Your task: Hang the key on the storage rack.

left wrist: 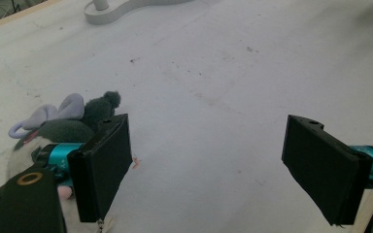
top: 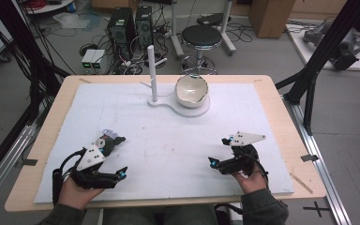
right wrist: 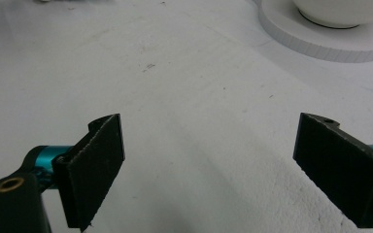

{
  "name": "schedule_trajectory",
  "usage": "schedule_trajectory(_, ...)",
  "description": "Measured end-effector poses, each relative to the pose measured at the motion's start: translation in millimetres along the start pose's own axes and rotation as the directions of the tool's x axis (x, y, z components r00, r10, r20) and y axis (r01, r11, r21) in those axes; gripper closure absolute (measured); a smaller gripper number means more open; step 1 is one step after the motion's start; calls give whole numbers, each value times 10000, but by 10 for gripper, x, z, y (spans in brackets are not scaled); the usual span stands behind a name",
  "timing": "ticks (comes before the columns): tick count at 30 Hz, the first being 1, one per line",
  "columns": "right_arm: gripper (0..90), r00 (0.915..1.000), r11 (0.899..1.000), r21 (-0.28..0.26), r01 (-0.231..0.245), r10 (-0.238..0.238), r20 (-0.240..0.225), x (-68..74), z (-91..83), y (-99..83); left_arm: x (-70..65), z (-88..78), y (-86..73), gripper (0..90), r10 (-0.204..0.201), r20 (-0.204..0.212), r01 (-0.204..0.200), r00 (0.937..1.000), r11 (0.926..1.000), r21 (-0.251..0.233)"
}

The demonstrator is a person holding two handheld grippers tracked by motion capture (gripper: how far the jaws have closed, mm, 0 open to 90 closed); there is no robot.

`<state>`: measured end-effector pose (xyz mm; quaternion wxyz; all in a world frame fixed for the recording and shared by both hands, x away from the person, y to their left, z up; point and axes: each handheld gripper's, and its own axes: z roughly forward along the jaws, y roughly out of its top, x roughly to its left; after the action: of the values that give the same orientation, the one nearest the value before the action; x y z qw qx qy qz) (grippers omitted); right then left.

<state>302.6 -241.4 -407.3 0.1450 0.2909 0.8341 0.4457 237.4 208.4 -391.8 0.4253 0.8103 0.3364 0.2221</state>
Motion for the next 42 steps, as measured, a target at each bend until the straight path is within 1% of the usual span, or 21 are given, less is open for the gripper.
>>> schedule_trajectory(3, 102, 10000, 10000, 74, 16, -16, -7, 2, 7, -2, 0, 10, -1, 186, 7, 0, -7, 10000, 10000, 18)
schedule_trajectory(4, 102, 10000, 10000, 84, 31, -31, -4, 5, 5, -2, -1, 11, -2, 186, 77, 10, -77, 10000, 10000, 58)
schedule_trajectory(9, 102, 10000, 10000, -9, 52, -52, 38, 5, -3, -2, -15, 13, -2, 186, 71, 21, -71, 10000, 10000, 61)
schedule_trajectory(15, 102, 10000, 10000, 19, 31, -31, 33, 12, -3, -4, -5, 4, -6, 186, 56, 49, -56, 10000, 10000, 44)
schedule_trajectory(20, 102, 9999, 9999, -16, 111, -111, 49, 19, -5, 0, -14, 8, -4, 186, 133, 90, -133, 9999, 9999, 61)
schedule_trajectory(24, 102, 10000, 10000, 20, 75, -75, 55, 29, -3, 5, -14, 5, -3, 186, 142, 101, -142, 9998, 9999, 69)
schedule_trajectory(29, 102, 9998, 9999, 14, 171, -171, 52, 29, -7, 7, -13, 3, -2, 187, 129, 105, -129, 9999, 9999, 49)
schedule_trajectory(36, 102, 9999, 9999, 28, 134, -134, 84, 35, -19, 6, -4, -10, 5, 188, 137, 103, -138, 9999, 9999, 35)
schedule_trajectory(42, 103, 9997, 9998, -44, 188, -188, 127, 36, -34, 5, 8, -25, 7, 193, 152, 133, -152, 9998, 9999, 21)
